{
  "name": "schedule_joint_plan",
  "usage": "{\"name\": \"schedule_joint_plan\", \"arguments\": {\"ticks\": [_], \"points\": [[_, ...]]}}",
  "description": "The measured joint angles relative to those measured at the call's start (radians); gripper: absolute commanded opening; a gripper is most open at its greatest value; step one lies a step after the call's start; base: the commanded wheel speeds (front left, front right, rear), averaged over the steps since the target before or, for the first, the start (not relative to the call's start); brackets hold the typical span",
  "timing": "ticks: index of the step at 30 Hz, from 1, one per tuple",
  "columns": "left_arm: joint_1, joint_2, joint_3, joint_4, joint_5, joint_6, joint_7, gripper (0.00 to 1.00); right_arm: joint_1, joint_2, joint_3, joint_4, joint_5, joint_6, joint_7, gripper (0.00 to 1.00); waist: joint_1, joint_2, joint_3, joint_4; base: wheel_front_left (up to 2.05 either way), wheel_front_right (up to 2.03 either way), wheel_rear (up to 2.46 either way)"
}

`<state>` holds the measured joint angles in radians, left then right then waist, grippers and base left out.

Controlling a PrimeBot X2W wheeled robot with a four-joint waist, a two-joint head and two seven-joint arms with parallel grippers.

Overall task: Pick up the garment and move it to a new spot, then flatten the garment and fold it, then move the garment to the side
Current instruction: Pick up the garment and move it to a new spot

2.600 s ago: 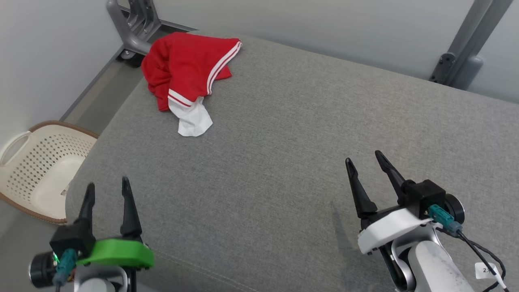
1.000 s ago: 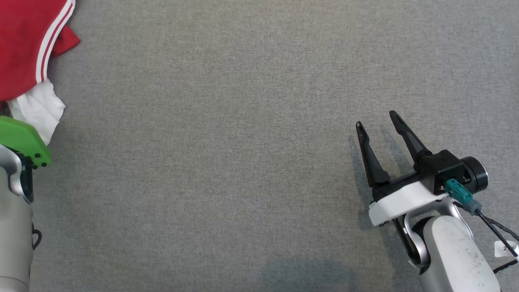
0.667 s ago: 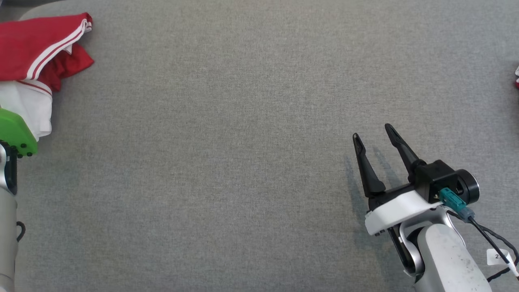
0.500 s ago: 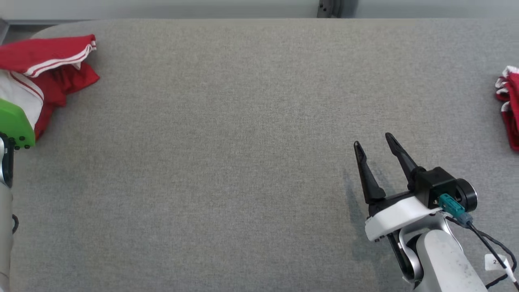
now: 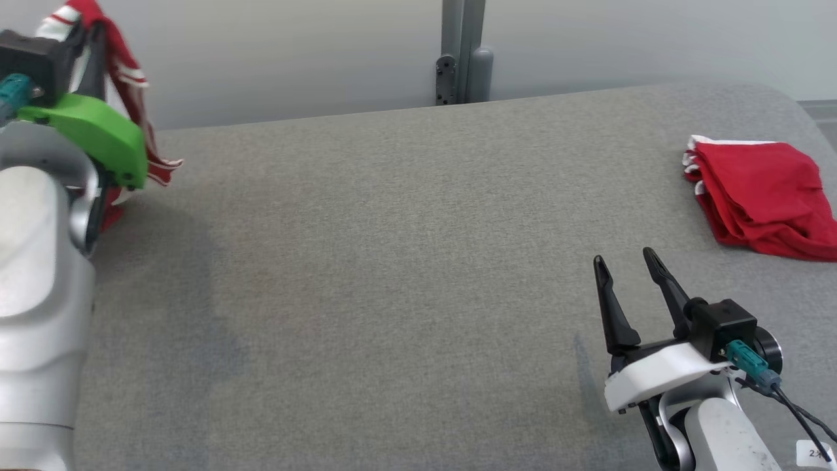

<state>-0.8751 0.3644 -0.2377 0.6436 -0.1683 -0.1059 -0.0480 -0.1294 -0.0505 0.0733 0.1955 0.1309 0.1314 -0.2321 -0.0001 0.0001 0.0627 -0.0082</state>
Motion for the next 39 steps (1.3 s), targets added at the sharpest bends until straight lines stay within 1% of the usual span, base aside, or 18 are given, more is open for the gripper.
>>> {"name": "schedule_joint_plan", "arguments": {"ticks": [3,4,7,12,14,17,21,22,24,26,27,28,29,34,39], "points": [[0.020,-0.064,-0.037,-0.075,-0.007,-0.001,0.022,0.00,0.003,0.000,-0.005,0.001,0.008,0.000,-0.007,1.00,0.0000,0.0000,-0.003,-0.042,0.00,0.00,0.00],[0.033,-0.100,-0.055,-0.095,-0.012,-0.001,0.030,0.00,0.002,0.000,-0.005,0.001,0.010,0.000,-0.007,1.00,0.0000,0.0000,-0.002,-0.060,0.00,0.00,0.00],[0.055,-0.176,-0.093,-0.115,-0.015,0.008,0.038,0.00,-0.004,0.000,0.012,0.001,0.027,0.000,-0.012,1.00,0.0000,0.0000,0.009,-0.104,0.00,0.00,0.00],[0.078,-0.291,-0.170,-0.070,-0.023,0.035,0.010,0.00,-0.035,0.000,0.035,0.010,0.044,0.000,-0.020,1.00,0.0000,0.0000,0.049,-0.181,0.00,0.00,0.00],[0.086,-0.315,-0.212,-0.040,-0.048,0.036,-0.006,0.00,-0.040,-0.001,0.048,0.020,0.056,0.000,-0.022,1.00,0.0000,0.0000,0.068,-0.210,0.00,0.00,0.00],[0.091,-0.315,-0.285,-0.005,-0.111,0.064,-0.033,0.00,-0.060,0.000,0.071,0.032,0.078,0.000,-0.026,1.00,0.0000,0.0000,0.097,-0.258,0.00,0.00,0.00],[0.092,-0.318,-0.404,0.022,-0.203,0.114,-0.055,0.00,-0.069,-0.001,0.076,0.047,0.098,0.000,-0.029,1.00,0.0000,0.0000,0.133,-0.317,0.00,0.00,0.00],[0.089,-0.318,-0.430,0.031,-0.211,0.124,-0.061,0.00,-0.070,-0.001,0.075,0.047,0.101,0.000,-0.030,1.00,0.0000,0.0000,0.142,-0.330,0.00,0.00,0.00],[0.084,-0.317,-0.477,0.047,-0.236,0.143,-0.077,0.00,-0.071,-0.001,0.077,0.046,0.107,0.000,-0.030,1.00,0.0000,0.0000,0.161,-0.354,0.00,0.00,0.00],[0.073,-0.317,-0.513,0.057,-0.270,0.151,-0.090,0.00,-0.071,-0.001,0.078,0.046,0.114,0.000,-0.030,1.00,0.0000,0.0000,0.177,-0.371,0.00,0.00,0.00],[0.067,-0.317,-0.528,0.061,-0.288,0.155,-0.095,0.04,-0.071,-0.001,0.079,0.047,0.114,0.000,-0.030,1.00,0.0000,0.0000,0.185,-0.378,0.00,0.00,0.00],[0.063,-0.317,-0.543,0.065,-0.304,0.157,-0.099,0.66,-0.071,-0.001,0.079,0.047,0.116,0.000,-0.030,1.00,0.0000,0.0000,0.191,-0.384,0.00,0.00,0.00],[0.060,-0.317,-0.561,0.069,-0.326,0.159,-0.105,1.00,-0.072,-0.001,0.079,0.048,0.118,0.000,-0.030,1.00,0.0000,0.0000,0.198,-0.388,0.00,0.00,0.00],[0.045,-0.317,-0.628,0.095,-0.381,0.164,-0.130,1.00,-0.073,0.000,0.073,0.050,0.113,0.000,-0.030,1.00,0.0000,0.0000,0.206,-0.376,0.00,0.00,0.00],[0.040,-0.317,-0.656,0.105,-0.398,0.168,-0.187,1.00,-0.074,0.001,0.062,0.048,0.098,0.000,-0.030,1.00,0.0000,0.0000,0.197,-0.333,0.00,0.00,0.00]]}}
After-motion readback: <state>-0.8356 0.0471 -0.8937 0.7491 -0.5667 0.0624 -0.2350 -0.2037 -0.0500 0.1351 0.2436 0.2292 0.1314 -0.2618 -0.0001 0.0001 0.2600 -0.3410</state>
